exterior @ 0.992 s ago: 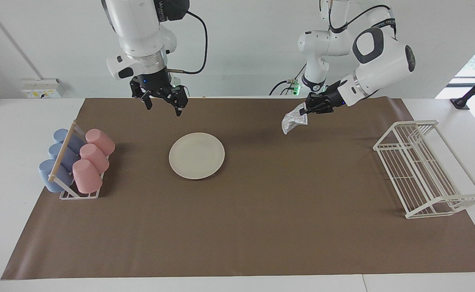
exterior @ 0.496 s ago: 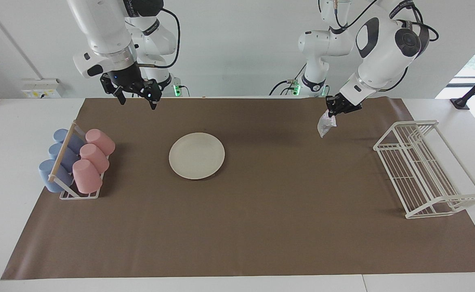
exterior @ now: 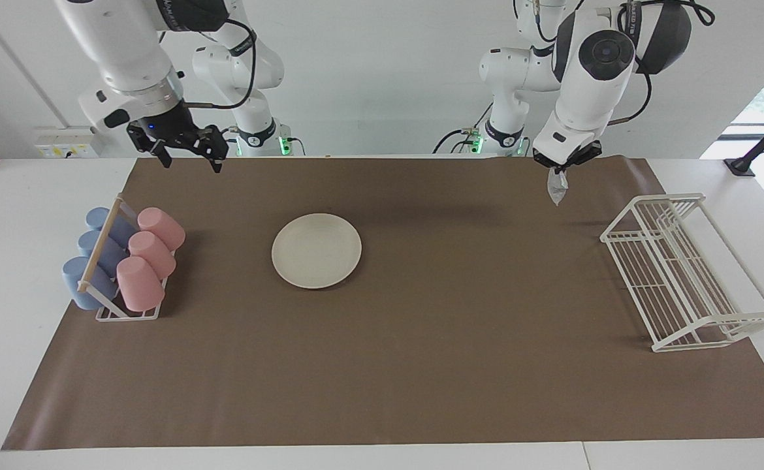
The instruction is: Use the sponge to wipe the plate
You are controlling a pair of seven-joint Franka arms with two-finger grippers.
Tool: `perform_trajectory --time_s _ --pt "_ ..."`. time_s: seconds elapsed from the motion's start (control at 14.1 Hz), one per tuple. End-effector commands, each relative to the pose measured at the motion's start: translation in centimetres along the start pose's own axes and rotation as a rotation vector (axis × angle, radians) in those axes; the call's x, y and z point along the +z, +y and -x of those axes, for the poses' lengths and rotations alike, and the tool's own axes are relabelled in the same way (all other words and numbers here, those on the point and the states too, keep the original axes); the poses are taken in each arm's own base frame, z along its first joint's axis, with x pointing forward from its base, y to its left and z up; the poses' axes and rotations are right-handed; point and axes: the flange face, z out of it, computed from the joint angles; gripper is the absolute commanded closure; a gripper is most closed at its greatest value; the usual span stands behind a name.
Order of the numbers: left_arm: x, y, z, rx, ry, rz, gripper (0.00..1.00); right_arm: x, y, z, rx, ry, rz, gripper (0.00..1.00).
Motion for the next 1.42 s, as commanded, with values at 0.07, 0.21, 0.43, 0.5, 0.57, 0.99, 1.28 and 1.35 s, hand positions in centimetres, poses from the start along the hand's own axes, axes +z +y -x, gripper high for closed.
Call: perform_trajectory --time_s 0.07,0.21,0.43,0.5,0.57,0.99,1.28,1.35 --pt "-1.0 0.5 0.3 -0.06 -0.006 -0.218 1.0 -0.1 0.9 0.0 -0.038 0.024 0.017 0.0" --pt "-0.5 0.0 -0.3 -0.079 -0.007 -0.323 1.0 -0.3 1.7 -0.7 -0.064 0.067 0.006 0.0" --pt "1.3 0.4 -3.0 -0.085 -0.019 -0.53 1.0 -0.2 3.1 -1.1 -0.042 0.077 -0.012 0.0" --pt "1.7 0.2 -3.9 -0.085 -0.012 -0.589 1.0 -0.3 3.0 -1.0 -0.041 0.074 -0.021 0.0" --pt "2.1 -0.1 -4.8 -0.086 -0.005 -0.655 1.0 -0.3 2.9 -0.7 -0.04 0.065 -0.027 0.0" --pt "6.7 -1.2 -10.5 -0.152 0.078 -0.84 1.0 -0.3 2.8 -0.6 -0.048 0.057 -0.027 0.0" --pt "12.1 -0.1 -15.6 -0.195 0.156 -0.946 1.0 -0.1 2.7 -0.6 -0.039 0.054 -0.029 0.0" --pt "12.9 -1.3 -16.5 -0.215 0.152 -0.943 1.0 -0.1 3.1 -0.7 -0.036 0.055 -0.03 0.0"
